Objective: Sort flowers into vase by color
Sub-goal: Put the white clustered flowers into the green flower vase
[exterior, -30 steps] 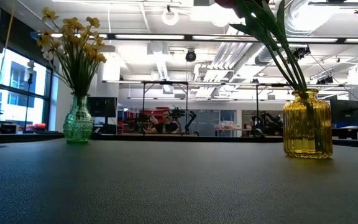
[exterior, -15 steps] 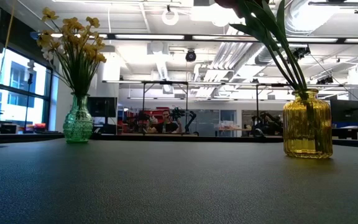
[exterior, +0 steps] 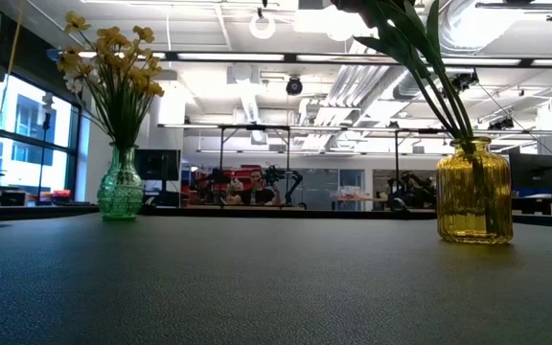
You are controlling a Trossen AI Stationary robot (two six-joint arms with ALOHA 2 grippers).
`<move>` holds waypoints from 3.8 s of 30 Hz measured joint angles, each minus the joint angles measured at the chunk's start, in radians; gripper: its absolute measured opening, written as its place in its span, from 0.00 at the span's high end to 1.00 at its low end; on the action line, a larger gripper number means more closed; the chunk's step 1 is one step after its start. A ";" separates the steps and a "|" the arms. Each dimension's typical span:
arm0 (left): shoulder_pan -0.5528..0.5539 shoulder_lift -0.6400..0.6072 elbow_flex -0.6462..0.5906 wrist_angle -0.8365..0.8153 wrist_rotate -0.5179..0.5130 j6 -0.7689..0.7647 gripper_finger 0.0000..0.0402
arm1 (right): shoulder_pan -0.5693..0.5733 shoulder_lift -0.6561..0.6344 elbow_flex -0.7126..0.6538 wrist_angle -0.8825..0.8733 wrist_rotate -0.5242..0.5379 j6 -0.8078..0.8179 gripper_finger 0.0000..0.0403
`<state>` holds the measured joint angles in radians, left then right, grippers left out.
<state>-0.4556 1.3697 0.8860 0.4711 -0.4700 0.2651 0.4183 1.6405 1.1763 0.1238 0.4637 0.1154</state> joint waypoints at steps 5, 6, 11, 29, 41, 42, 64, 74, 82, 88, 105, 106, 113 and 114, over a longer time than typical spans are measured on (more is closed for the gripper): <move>0.006 0.000 0.055 -0.116 0.061 -0.027 0.58 | 0.000 0.000 0.000 -0.001 0.000 0.000 1.00; 0.006 0.000 0.060 -0.121 0.061 -0.028 0.58 | 0.001 0.000 0.000 -0.001 0.000 0.000 1.00; 0.001 0.000 0.084 -0.133 0.043 -0.003 0.58 | 0.000 0.000 0.000 -0.017 0.000 0.009 1.00; -0.017 0.000 0.217 -0.390 -0.012 0.001 0.89 | 0.000 0.000 0.000 -0.038 0.001 0.018 1.00; -0.038 0.001 0.235 -0.448 -0.017 0.004 0.98 | 0.000 0.000 0.001 -0.063 0.005 0.035 1.00; -0.039 0.001 0.236 -0.456 -0.025 -0.005 0.98 | 0.000 0.000 0.001 -0.065 0.008 0.037 0.99; -0.176 -0.185 0.236 -1.483 -0.626 -0.931 1.00 | 0.088 -0.105 0.000 -0.233 0.266 0.010 0.50; -0.078 -0.185 0.236 -1.815 -0.907 -1.048 1.00 | 0.089 -0.105 0.000 -0.257 0.270 0.016 0.55; 0.058 -0.221 0.129 -1.836 -0.918 -1.080 1.00 | 0.089 -0.105 0.000 -0.269 0.270 0.016 0.55; 0.118 -0.285 0.055 -1.835 -0.937 -1.152 1.00 | 0.088 -0.105 0.000 -0.278 0.270 0.016 0.55; 0.175 -0.460 0.043 -1.720 -0.720 -1.112 1.00 | 0.084 -0.105 0.000 -0.277 0.270 0.016 0.55; 0.175 -0.468 0.051 -1.700 -0.688 -1.089 1.00 | 0.082 -0.105 0.000 -0.277 0.270 0.016 0.55; 0.175 -0.501 0.071 -1.514 -0.658 -0.877 1.00 | 0.067 -0.105 0.000 -0.277 0.269 0.017 0.55; 0.175 -0.500 0.070 -1.504 -0.679 -0.859 1.00 | 0.066 -0.105 0.000 -0.277 0.268 0.017 0.55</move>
<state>-0.2802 0.8696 0.9562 -1.0325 -1.1487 -0.5941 0.4840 1.5360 1.1763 -0.1532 0.7319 0.1322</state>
